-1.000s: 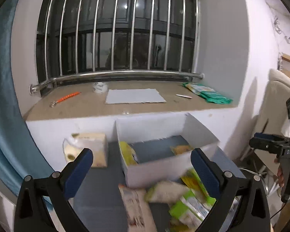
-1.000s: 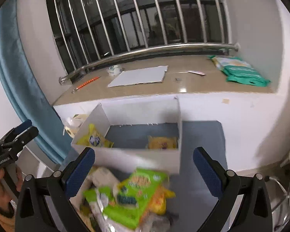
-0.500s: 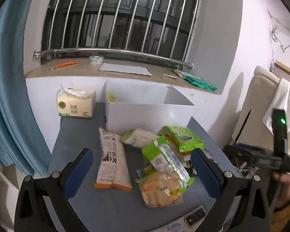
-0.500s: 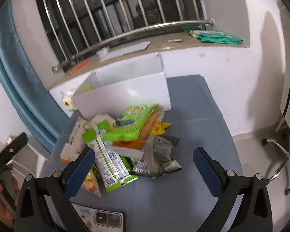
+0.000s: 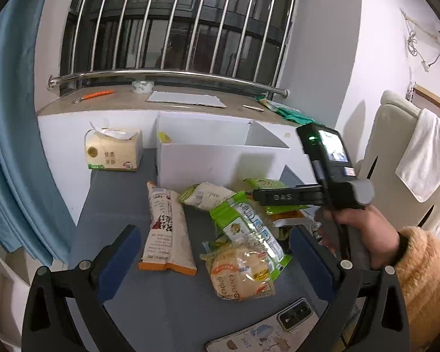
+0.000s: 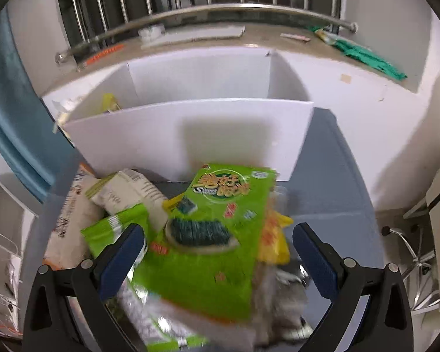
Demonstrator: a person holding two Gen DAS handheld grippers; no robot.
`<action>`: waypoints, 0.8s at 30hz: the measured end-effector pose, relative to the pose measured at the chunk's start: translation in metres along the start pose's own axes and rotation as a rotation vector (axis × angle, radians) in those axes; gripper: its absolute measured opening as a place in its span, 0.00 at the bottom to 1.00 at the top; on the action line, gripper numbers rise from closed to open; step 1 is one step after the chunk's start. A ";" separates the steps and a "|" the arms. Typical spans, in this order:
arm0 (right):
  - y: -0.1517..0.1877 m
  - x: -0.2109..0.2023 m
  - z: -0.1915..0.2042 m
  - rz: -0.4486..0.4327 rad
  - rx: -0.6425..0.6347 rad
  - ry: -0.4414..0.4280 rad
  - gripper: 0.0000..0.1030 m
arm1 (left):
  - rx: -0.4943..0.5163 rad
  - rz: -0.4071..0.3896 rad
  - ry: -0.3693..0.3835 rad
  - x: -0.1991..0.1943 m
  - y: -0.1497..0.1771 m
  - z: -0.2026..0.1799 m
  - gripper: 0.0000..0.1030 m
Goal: Organize snacks
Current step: 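Grasp the green seaweed pack from the pile with the right gripper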
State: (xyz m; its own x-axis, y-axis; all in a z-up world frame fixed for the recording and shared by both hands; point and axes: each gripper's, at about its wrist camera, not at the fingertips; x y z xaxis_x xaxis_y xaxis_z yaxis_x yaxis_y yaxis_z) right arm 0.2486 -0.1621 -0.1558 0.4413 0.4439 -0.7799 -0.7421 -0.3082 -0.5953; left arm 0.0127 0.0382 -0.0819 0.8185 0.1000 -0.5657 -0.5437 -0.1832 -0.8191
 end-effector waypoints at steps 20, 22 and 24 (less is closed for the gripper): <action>0.032 -0.103 -0.015 -0.153 0.013 -0.129 0.70 | 0.025 0.236 -0.090 0.116 -0.016 0.030 1.00; 0.040 -0.117 -0.016 -0.175 0.028 -0.157 0.71 | 0.029 0.285 -0.090 0.137 -0.019 0.032 1.00; 0.045 -0.130 -0.011 -0.191 0.035 -0.178 0.71 | 0.023 0.337 -0.085 0.160 -0.021 0.035 1.00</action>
Point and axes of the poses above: each gripper's, at about its wrist camera, not at the fingertips, and x roughly the way its jaws point, z to its left, y to its underside, and after that the axes turned 11 degrees about -y, right-handed
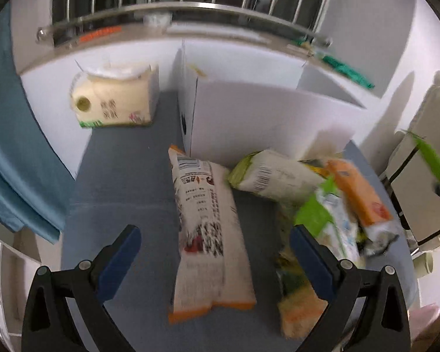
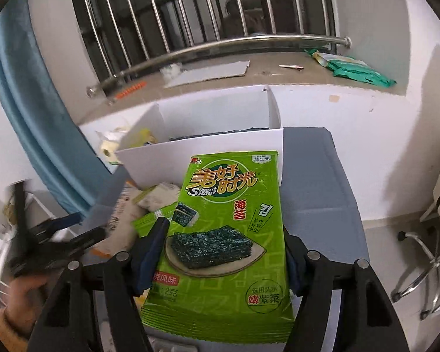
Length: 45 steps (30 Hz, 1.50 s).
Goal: Organize snacks
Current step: 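Grasp the green seaweed pack from the pile with the right gripper, then grasp the white rice-cracker bag with the left gripper while the right lifts the seaweed pack, then open both grippers over the white box to drop both packs inside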
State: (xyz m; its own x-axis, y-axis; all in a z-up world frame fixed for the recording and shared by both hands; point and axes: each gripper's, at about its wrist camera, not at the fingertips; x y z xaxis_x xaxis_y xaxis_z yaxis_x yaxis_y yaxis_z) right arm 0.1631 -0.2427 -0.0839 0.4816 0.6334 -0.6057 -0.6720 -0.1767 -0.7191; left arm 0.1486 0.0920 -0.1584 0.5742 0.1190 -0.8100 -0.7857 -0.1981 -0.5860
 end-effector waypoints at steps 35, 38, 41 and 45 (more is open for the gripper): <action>-0.089 0.048 0.004 -0.057 -0.118 -0.060 0.71 | -0.024 -0.325 0.170 -0.106 -0.091 -0.004 0.40; -0.116 0.064 -0.004 -0.064 -0.113 -0.059 0.71 | -0.010 -0.326 0.182 -0.089 -0.130 -0.021 0.40; -0.141 0.083 -0.013 -0.062 -0.109 -0.064 0.71 | 0.003 -0.306 0.162 -0.070 -0.161 -0.032 0.40; -0.168 0.113 -0.024 -0.032 -0.139 -0.038 0.71 | 0.032 -0.287 0.123 -0.043 -0.190 -0.045 0.40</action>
Point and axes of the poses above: each gripper's, at about its wrist camera, not at the fingertips, and x roughly the way its jaws point, z to its left, y to its underside, and after that the axes turned 11 degrees about -y, right-handed
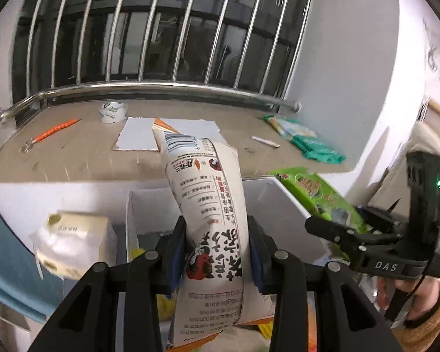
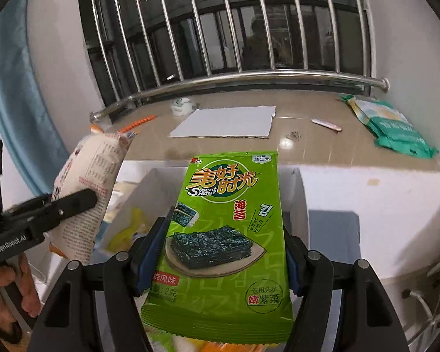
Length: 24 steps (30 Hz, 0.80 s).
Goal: Organize snacks
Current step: 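Open both grippers over the white box to drop both packs inside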
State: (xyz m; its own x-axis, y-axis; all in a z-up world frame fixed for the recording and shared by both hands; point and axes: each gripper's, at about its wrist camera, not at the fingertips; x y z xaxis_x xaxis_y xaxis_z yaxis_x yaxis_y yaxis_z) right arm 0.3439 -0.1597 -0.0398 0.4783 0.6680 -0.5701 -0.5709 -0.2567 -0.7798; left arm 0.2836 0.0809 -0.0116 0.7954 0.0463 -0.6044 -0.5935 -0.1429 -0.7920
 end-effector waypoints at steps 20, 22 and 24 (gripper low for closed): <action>0.006 -0.032 -0.038 -0.070 0.105 0.020 1.00 | 0.058 -0.034 -0.082 -0.032 0.020 0.007 1.00; 0.017 -0.054 -0.028 -0.101 0.099 -0.014 1.00 | 0.068 -0.056 -0.065 -0.053 0.029 0.005 1.00; 0.034 -0.079 -0.014 -0.130 0.089 -0.051 1.00 | 0.056 -0.079 -0.039 -0.079 0.047 0.005 1.00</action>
Point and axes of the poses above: each gripper's, at about its wrist camera, not at the fingertips, and x roughly the way its jaws point, z to its left, y to its underside, and after that the axes turned 11 degrees about -y, right-handed
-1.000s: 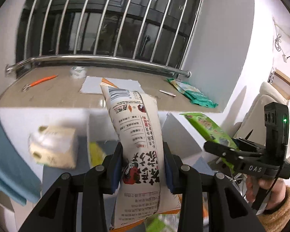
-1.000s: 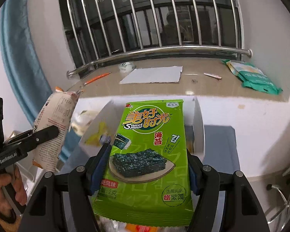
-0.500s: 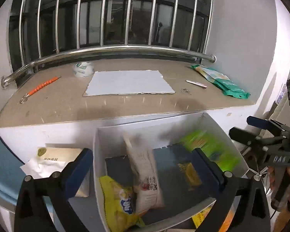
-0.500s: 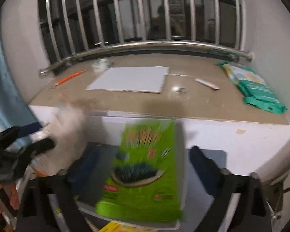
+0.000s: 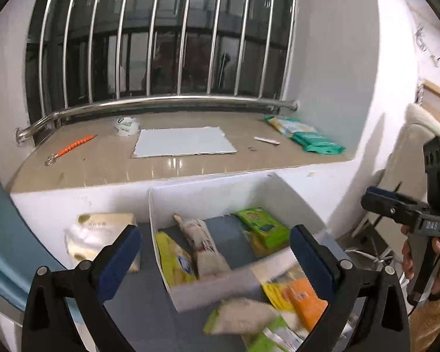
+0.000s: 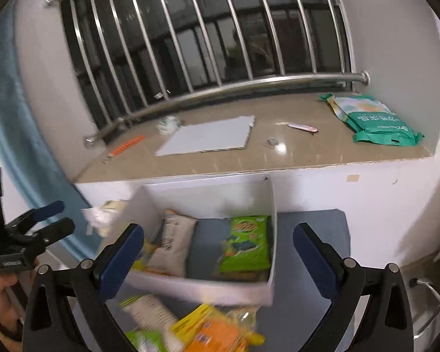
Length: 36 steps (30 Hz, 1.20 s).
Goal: Organize snacks
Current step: 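Open both grippers over the white box to drop both packs inside, then grasp the orange bread pack from the pile with the right gripper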
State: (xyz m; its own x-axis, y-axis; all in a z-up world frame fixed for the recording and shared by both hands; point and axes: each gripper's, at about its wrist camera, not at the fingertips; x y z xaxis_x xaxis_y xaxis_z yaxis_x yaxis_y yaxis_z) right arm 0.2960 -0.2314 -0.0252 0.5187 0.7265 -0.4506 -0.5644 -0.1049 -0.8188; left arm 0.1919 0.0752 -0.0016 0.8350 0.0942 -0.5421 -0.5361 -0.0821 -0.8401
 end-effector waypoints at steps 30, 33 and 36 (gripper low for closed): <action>0.140 0.050 0.028 0.345 0.098 0.194 1.00 | -0.105 0.177 0.049 -0.074 0.186 -0.020 1.00; 0.135 0.078 0.018 0.393 0.116 0.220 1.00 | -0.104 0.186 0.059 -0.074 0.190 -0.026 1.00; 0.137 0.103 0.012 0.459 0.112 0.266 1.00 | -0.090 0.200 0.070 -0.072 0.194 -0.031 1.00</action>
State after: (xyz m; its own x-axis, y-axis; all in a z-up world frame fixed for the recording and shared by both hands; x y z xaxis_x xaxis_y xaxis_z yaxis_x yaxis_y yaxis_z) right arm 0.2641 -0.1626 -0.1798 0.3393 0.4243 -0.8395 -0.8286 -0.2878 -0.4803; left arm 0.0315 0.0221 -0.1245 0.7212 -0.0016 -0.6927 -0.6815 -0.1812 -0.7091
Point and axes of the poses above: each gripper's, at about its wrist camera, not at the fingertips, and x roughly the way its jaws point, z to its left, y to its underside, and after that the axes turned 11 degrees about -y, right-handed
